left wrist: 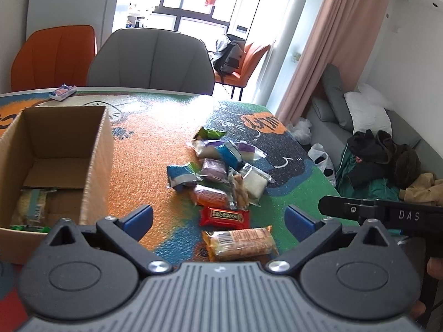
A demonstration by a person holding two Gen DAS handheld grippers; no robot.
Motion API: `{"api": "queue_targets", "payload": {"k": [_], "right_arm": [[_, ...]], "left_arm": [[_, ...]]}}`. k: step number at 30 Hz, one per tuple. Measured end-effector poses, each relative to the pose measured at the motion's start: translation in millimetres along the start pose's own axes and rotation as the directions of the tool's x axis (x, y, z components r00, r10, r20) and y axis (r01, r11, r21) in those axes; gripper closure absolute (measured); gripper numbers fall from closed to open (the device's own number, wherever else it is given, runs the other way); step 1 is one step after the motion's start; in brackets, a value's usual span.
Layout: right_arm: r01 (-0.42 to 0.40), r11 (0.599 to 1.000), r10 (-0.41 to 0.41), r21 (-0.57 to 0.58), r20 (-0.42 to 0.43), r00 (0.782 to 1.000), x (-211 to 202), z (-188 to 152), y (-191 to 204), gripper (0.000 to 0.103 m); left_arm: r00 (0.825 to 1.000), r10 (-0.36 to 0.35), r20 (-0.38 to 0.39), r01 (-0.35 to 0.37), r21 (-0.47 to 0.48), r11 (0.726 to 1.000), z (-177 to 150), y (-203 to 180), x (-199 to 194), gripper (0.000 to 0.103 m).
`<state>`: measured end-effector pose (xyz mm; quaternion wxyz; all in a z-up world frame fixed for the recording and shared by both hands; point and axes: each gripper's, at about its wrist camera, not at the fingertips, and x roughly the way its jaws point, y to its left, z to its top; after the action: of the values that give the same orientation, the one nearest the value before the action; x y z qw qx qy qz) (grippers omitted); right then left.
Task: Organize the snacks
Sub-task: 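Withdraw both tools from the box back toward the snack pile, then grasp the orange-wrapped cake bar with the left gripper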
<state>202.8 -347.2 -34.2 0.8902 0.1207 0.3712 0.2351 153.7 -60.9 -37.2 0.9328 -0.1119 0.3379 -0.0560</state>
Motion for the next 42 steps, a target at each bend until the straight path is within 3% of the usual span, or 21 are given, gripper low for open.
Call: {"api": "queue_targets", "payload": {"k": [10,18,32,36,42], "right_arm": [[0.037,0.999,-0.037,0.014,-0.034,0.999,8.7,-11.1,-27.2,0.002],[0.055,0.997,-0.052,0.048,-0.055,0.997,14.2,-13.7,-52.5,0.001],[0.072,0.997,-0.071,0.015,-0.043,0.997,16.0,-16.7,-69.2,0.0],[0.077,0.997,-0.078,-0.016,-0.042,0.996,18.3,-18.7,-65.0,0.0],[0.077,0.997,-0.078,-0.017,-0.055,0.995,22.2,-20.7,-63.9,0.0]], "left_arm": [[0.997,0.02,-0.077,-0.023,-0.033,0.999,-16.1,-12.9,40.8,0.002],[0.991,0.083,-0.101,-0.089,-0.059,0.994,-28.8,-30.9,65.9,0.0],[0.978,0.179,-0.11,-0.183,-0.024,0.983,-45.3,-57.7,94.5,0.0],[0.965,0.242,-0.097,-0.242,0.017,0.97,-50.2,-64.0,100.7,0.001],[0.956,0.278,-0.093,-0.273,0.063,0.96,-60.3,-67.4,110.5,0.0]]}}
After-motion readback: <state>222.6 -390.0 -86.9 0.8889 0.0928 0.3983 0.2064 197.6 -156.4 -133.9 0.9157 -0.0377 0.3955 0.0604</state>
